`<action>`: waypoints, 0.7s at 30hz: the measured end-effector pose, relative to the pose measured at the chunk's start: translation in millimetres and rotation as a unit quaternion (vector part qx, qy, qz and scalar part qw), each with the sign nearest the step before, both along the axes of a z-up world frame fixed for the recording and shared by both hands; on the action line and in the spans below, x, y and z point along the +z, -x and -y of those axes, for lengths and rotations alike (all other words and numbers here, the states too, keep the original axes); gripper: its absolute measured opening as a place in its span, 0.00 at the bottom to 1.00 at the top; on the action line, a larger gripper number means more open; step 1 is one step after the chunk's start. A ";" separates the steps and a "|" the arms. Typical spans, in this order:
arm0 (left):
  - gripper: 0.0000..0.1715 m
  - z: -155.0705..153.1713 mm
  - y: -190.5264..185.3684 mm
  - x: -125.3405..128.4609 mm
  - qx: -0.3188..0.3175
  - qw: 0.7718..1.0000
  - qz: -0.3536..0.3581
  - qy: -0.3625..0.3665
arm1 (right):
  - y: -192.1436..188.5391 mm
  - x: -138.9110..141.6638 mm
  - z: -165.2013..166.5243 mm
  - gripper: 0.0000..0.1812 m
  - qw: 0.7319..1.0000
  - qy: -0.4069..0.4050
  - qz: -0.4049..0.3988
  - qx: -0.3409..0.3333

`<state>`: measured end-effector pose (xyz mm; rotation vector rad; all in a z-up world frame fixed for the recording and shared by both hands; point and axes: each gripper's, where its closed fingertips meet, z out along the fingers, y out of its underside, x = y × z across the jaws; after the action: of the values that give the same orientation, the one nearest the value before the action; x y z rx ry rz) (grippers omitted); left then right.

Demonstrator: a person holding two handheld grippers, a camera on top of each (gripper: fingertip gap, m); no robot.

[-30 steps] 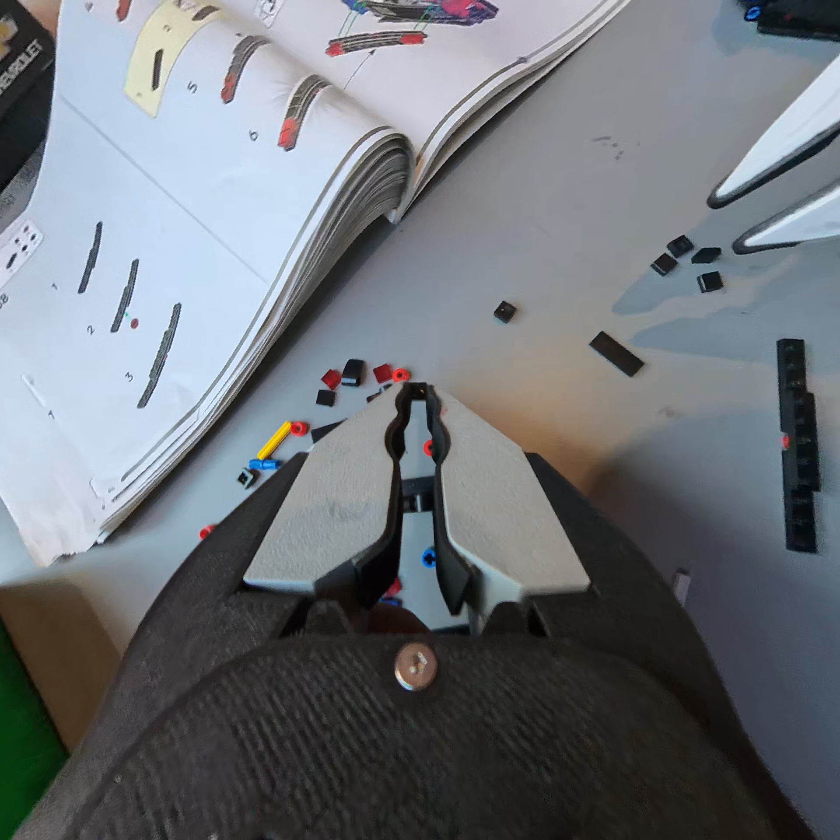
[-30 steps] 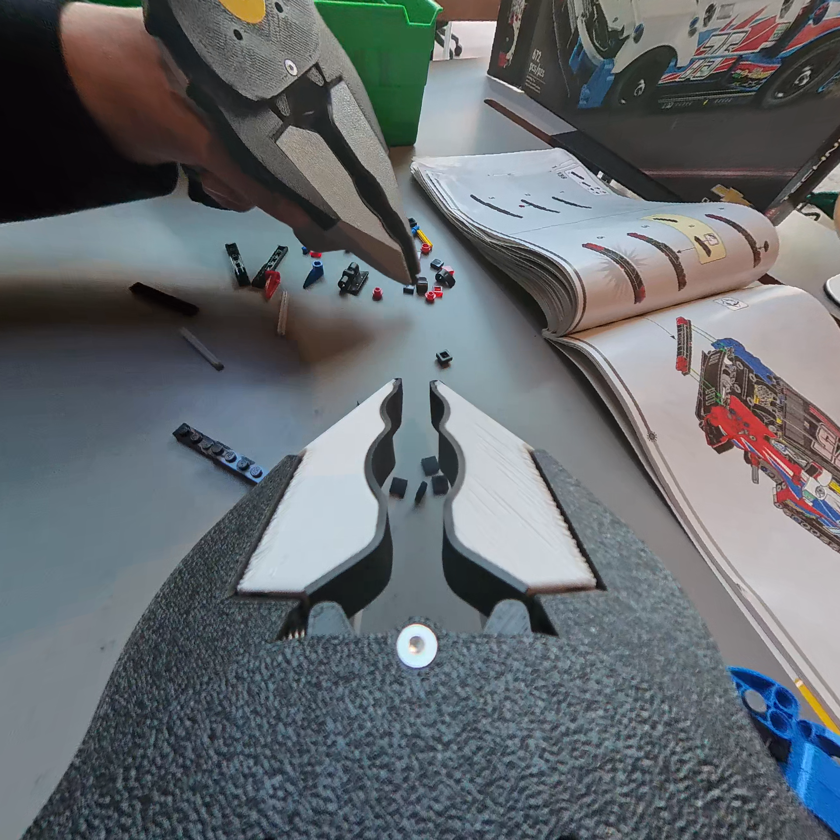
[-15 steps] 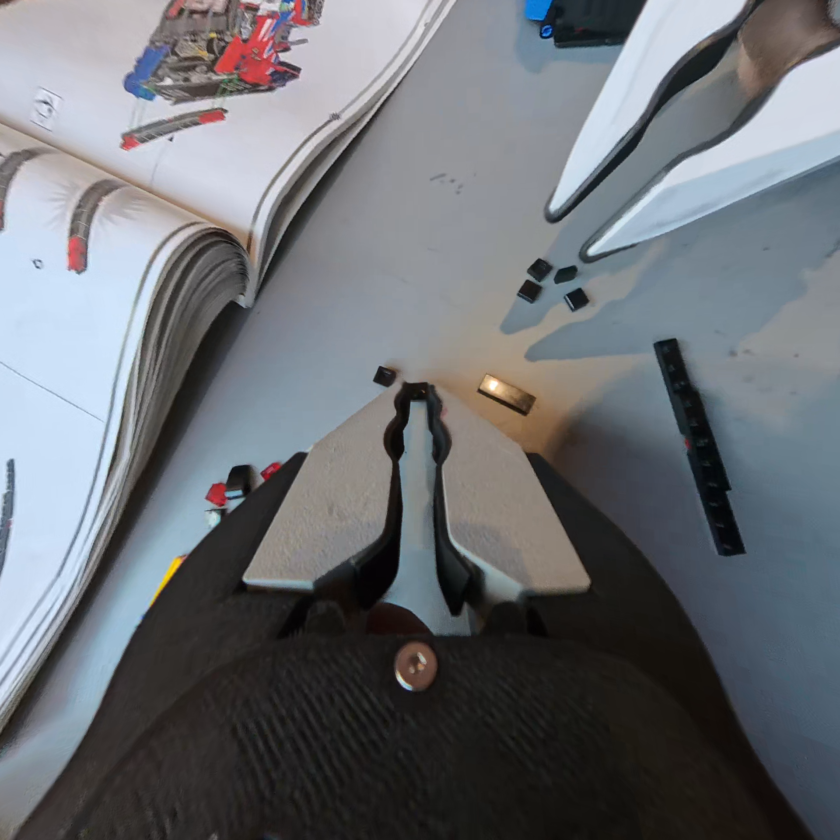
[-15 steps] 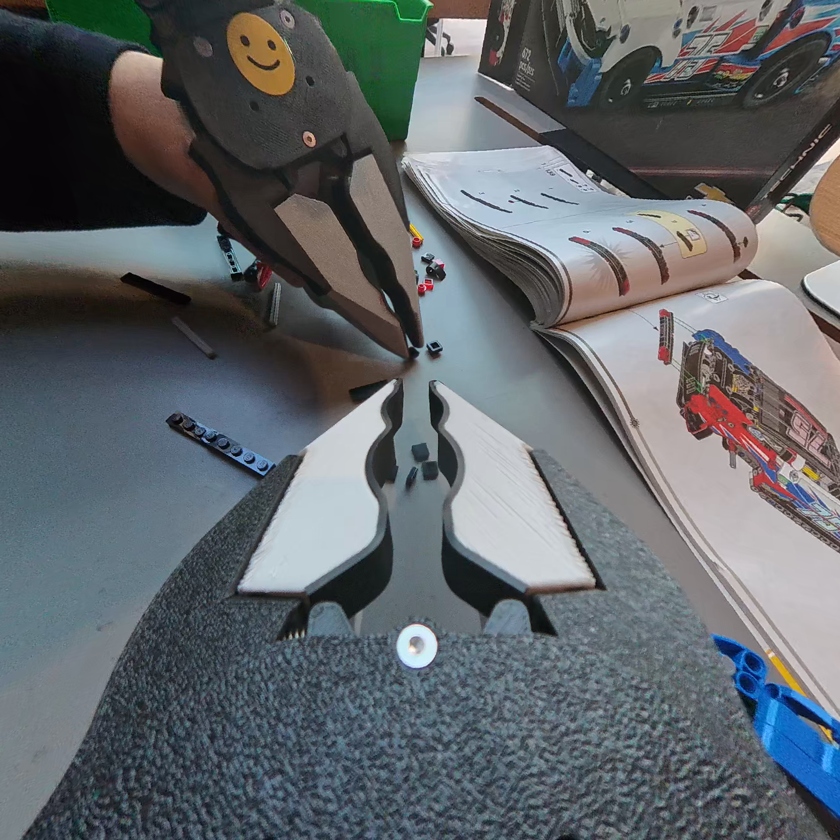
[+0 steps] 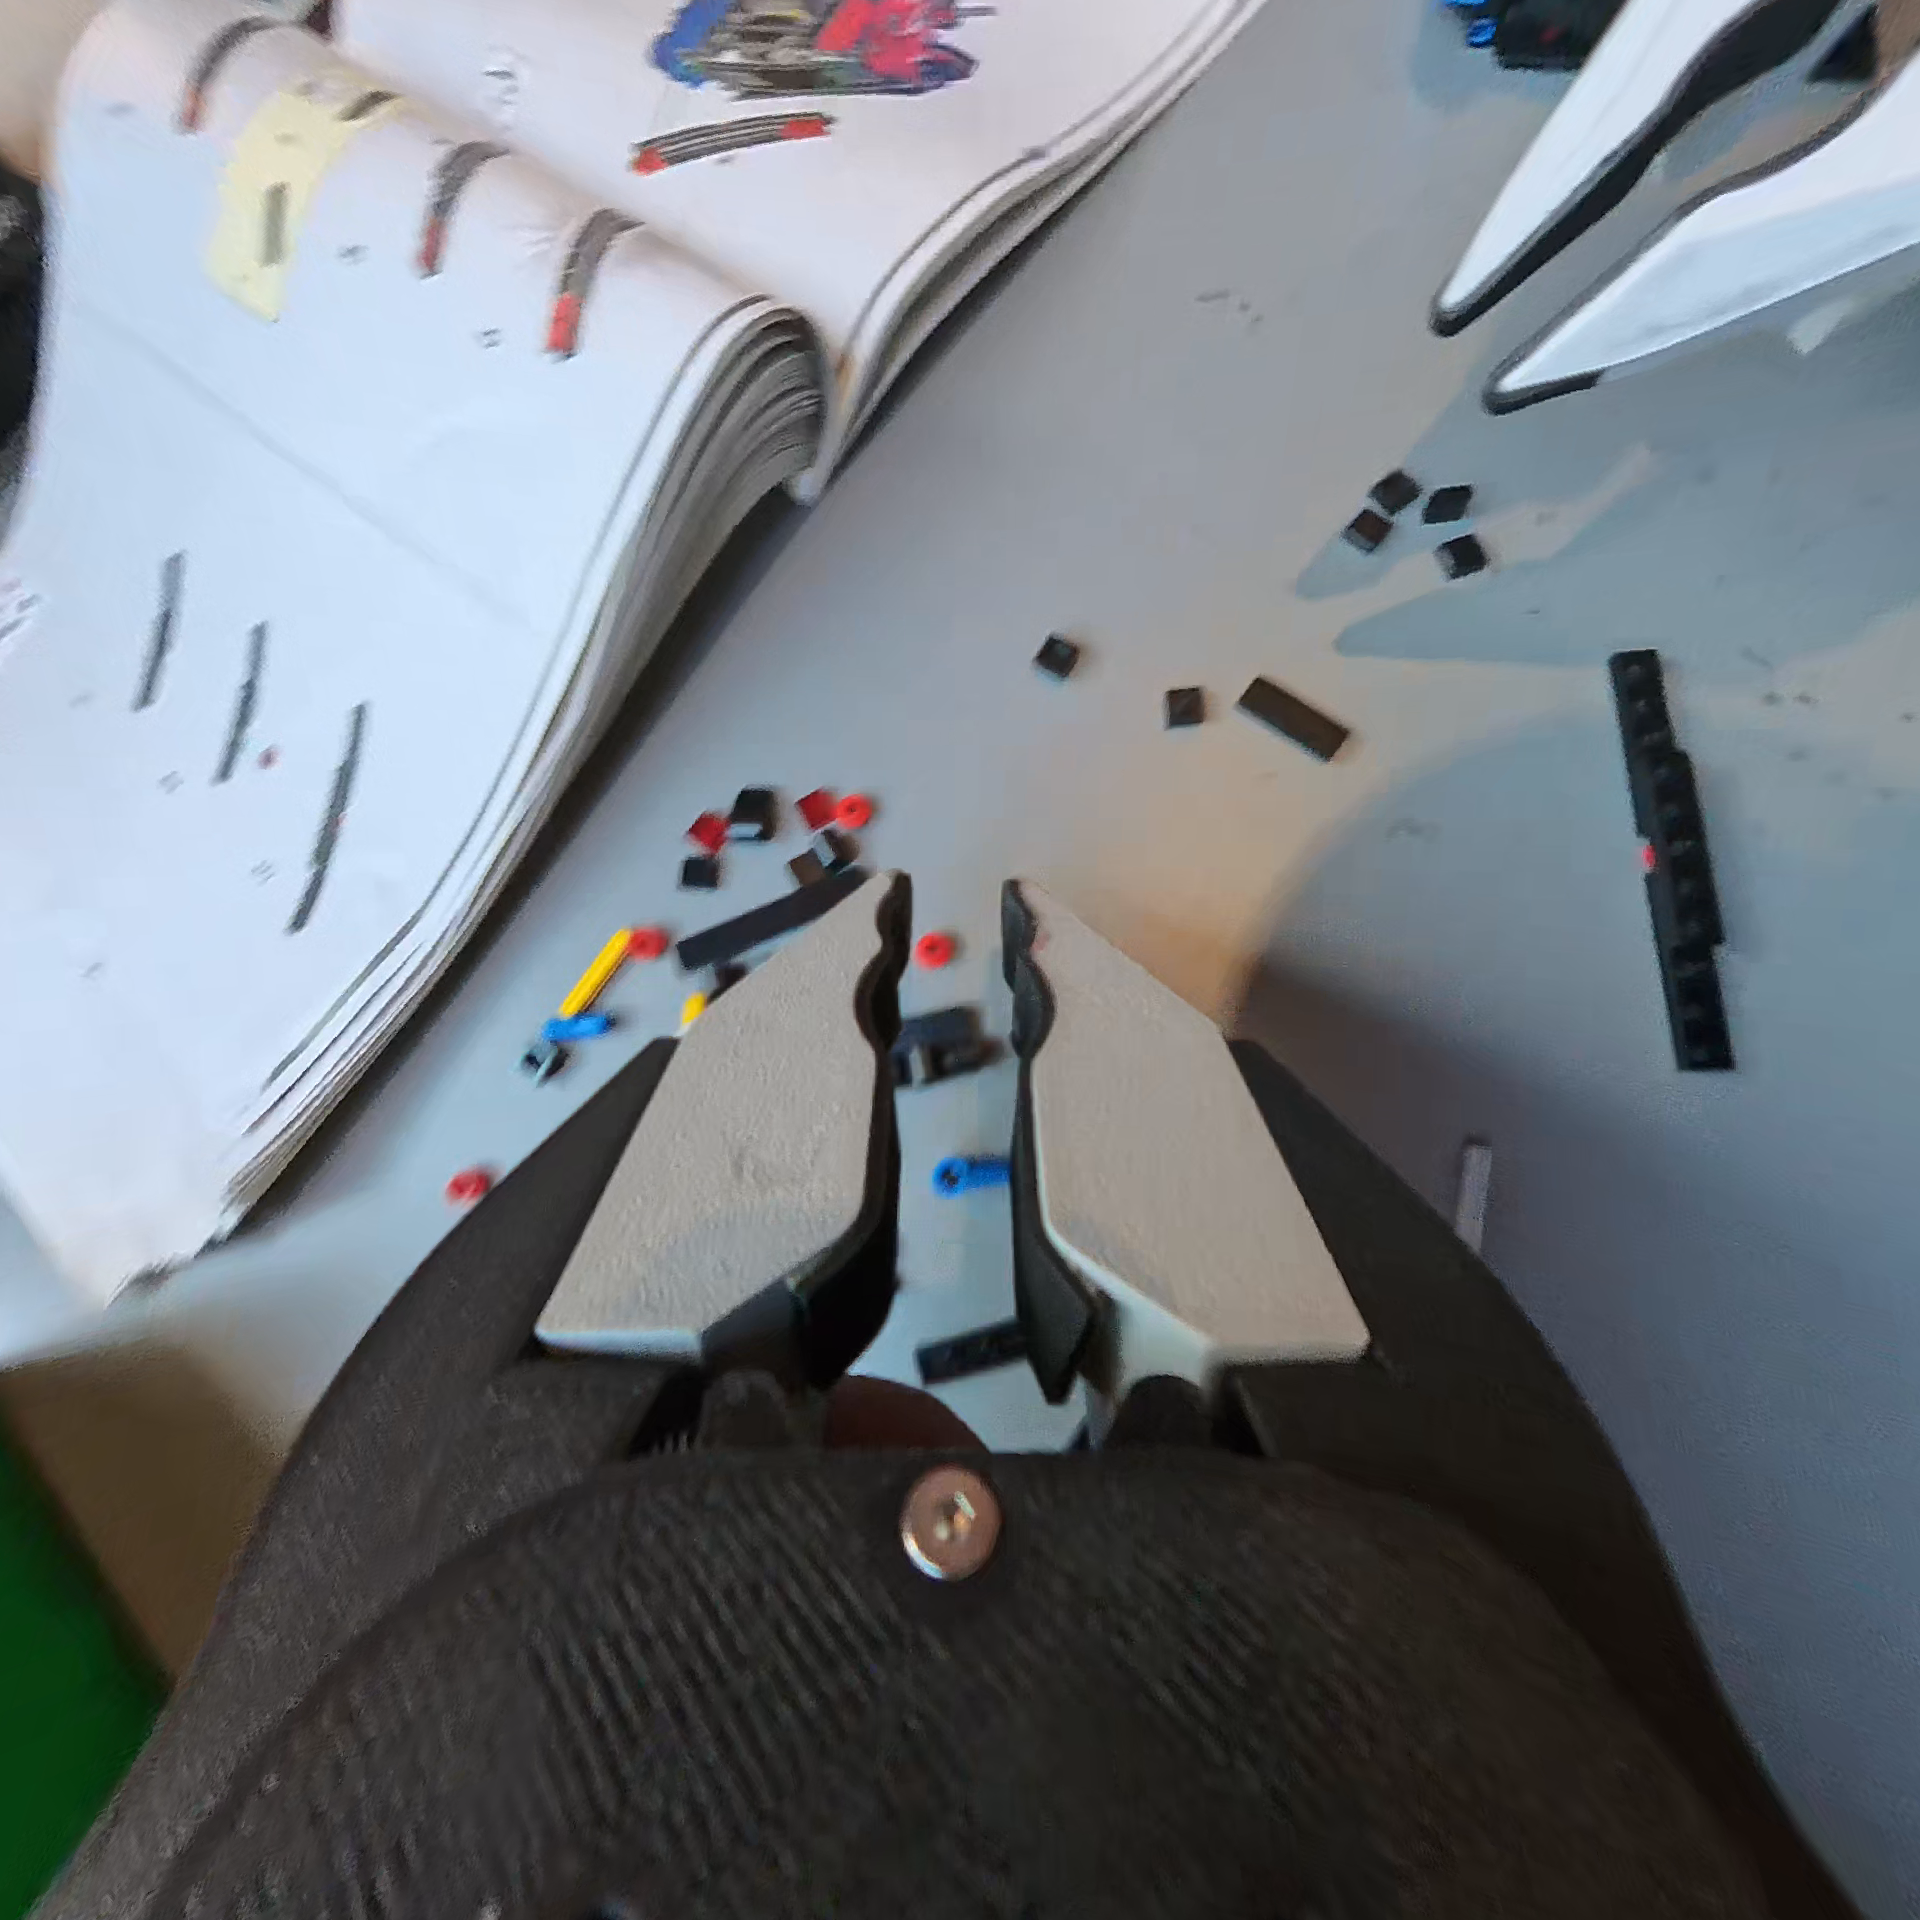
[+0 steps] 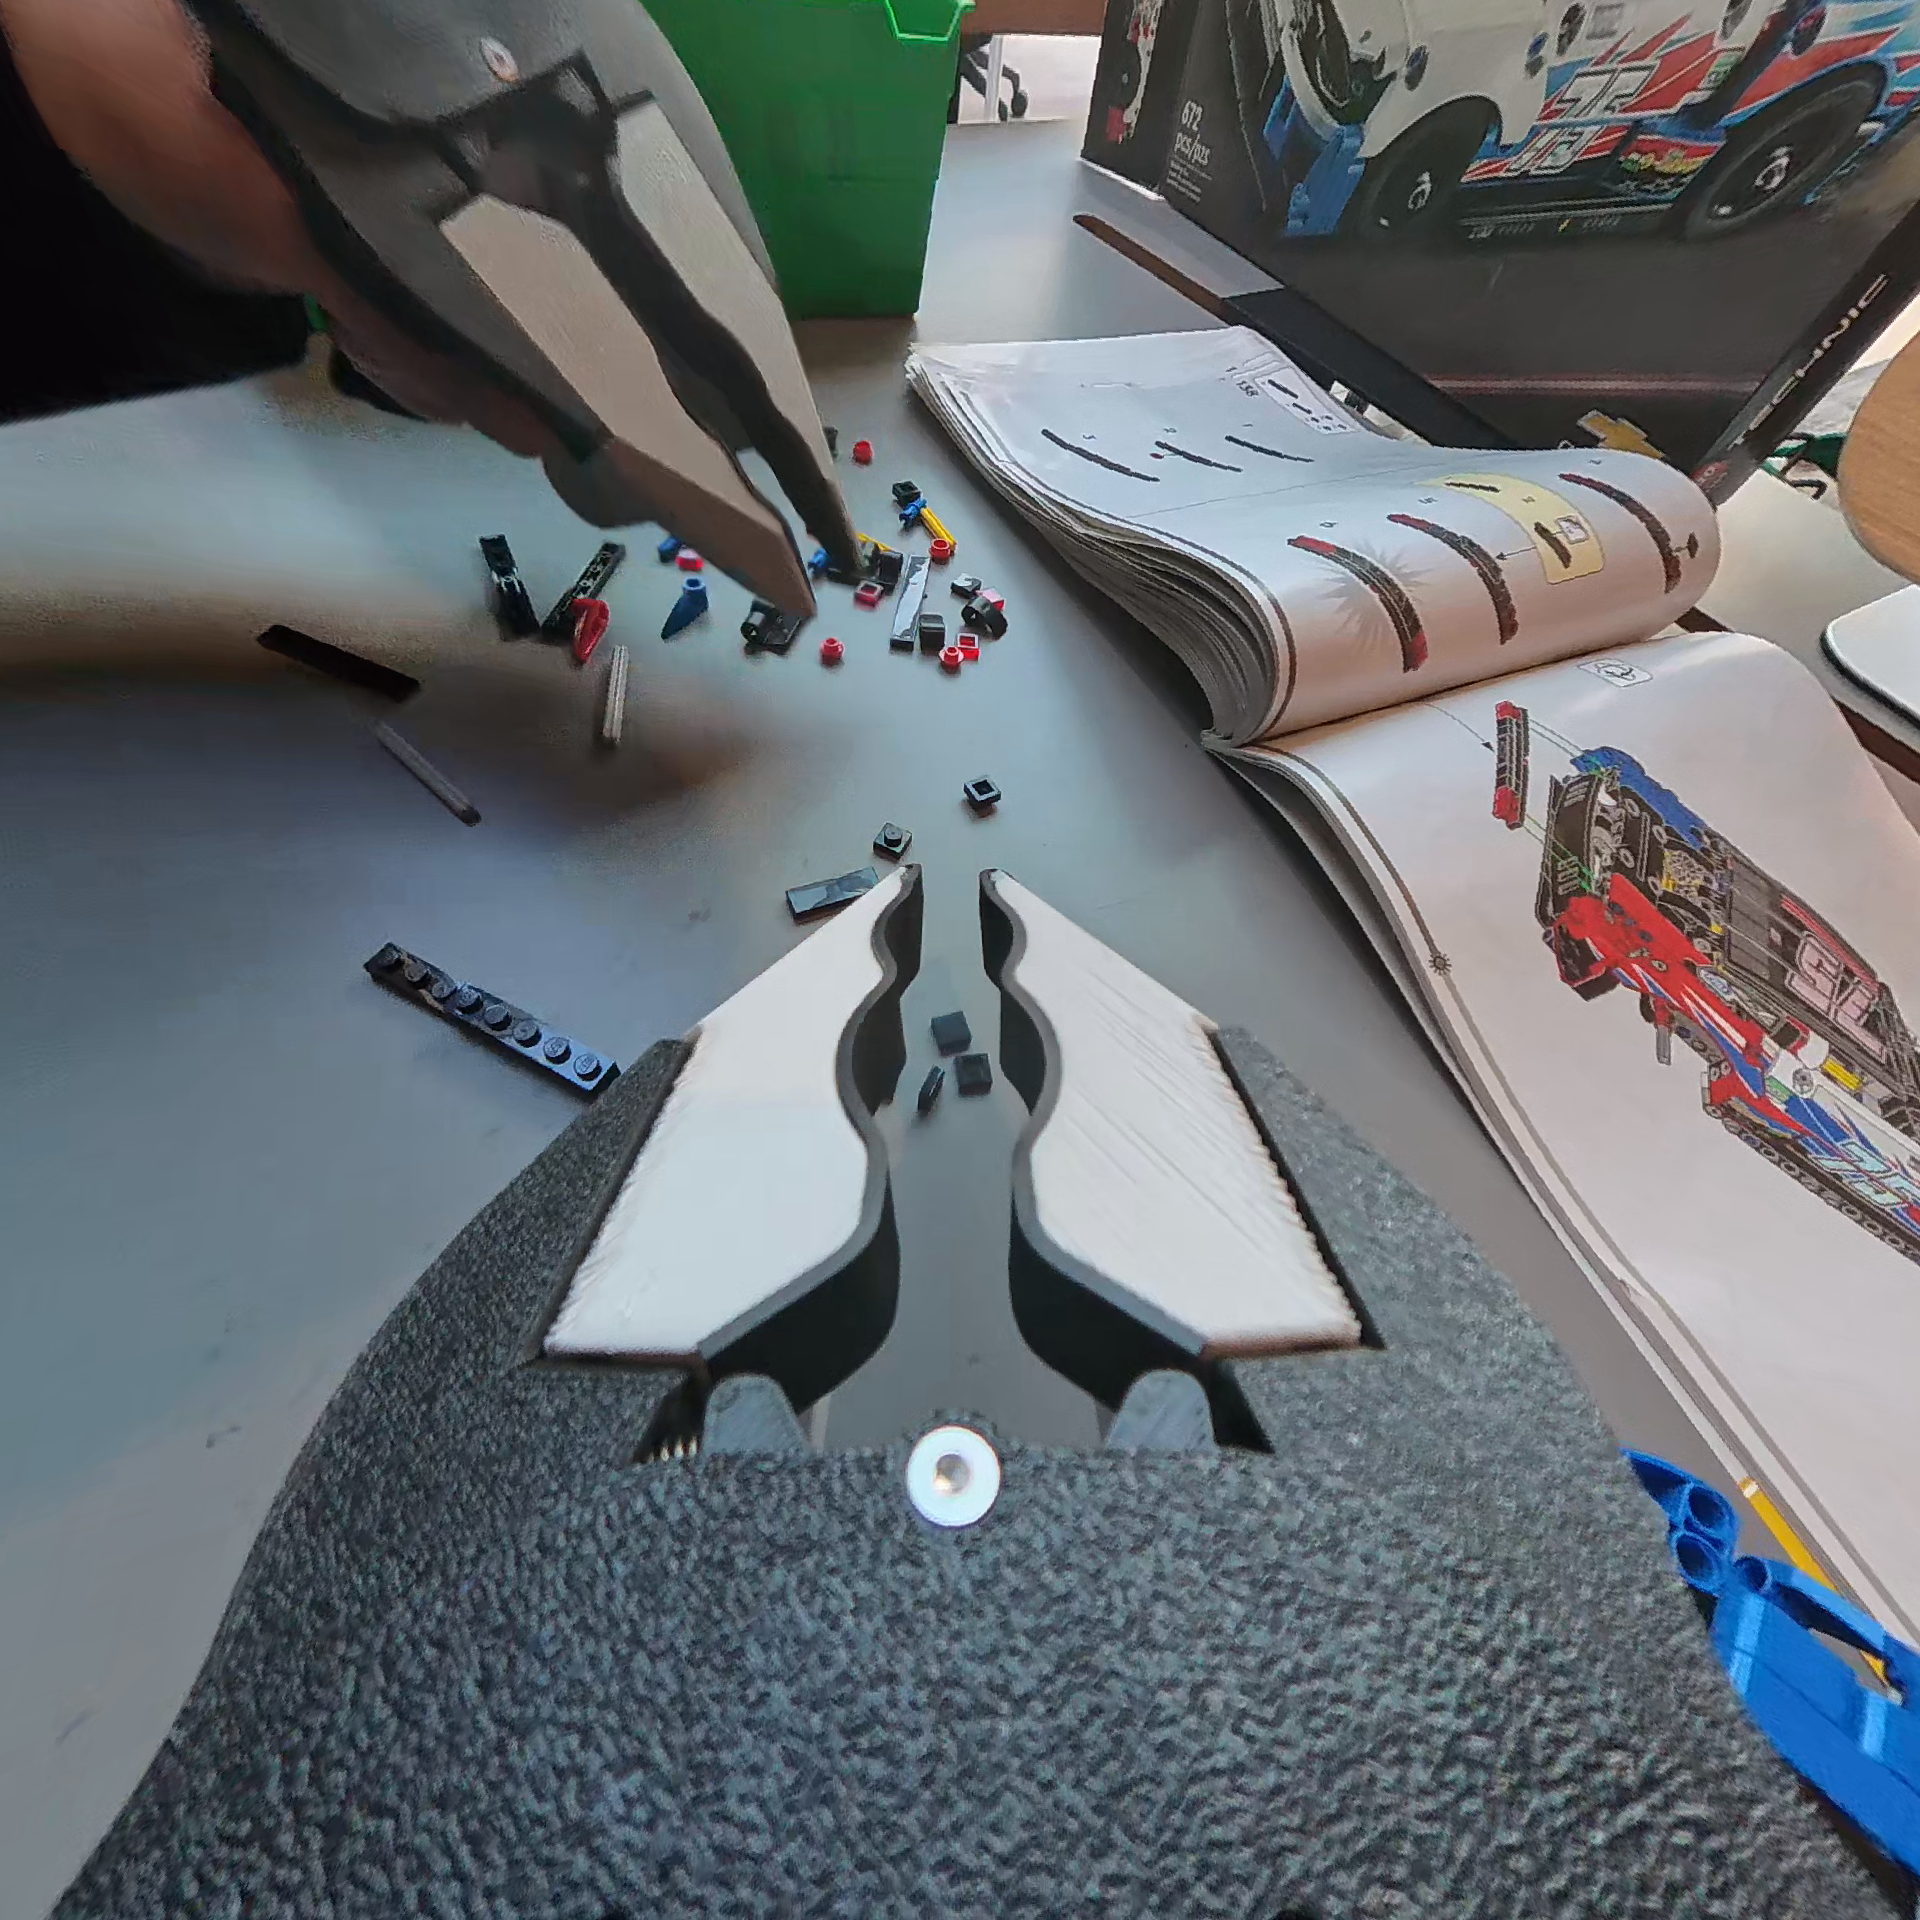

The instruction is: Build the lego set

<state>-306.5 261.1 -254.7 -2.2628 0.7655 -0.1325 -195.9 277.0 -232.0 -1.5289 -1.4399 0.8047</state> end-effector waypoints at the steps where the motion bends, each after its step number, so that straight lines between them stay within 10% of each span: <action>1: 0.08 3.4 10.3 4.1 0.018 1.000 -0.002 -0.001 | 1.2 -1.0 0.2 0.05 1.000 0.000 0.004 0.001; 21: 0.07 80.8 51.4 11.5 0.111 0.992 0.050 -0.027 | 54.3 -48.7 -1.1 0.03 0.984 0.013 0.178 0.026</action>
<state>-357.8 180.4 -243.2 -2.2540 0.4550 -0.1177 -250.2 278.1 -280.7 -1.7248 -1.7385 0.6012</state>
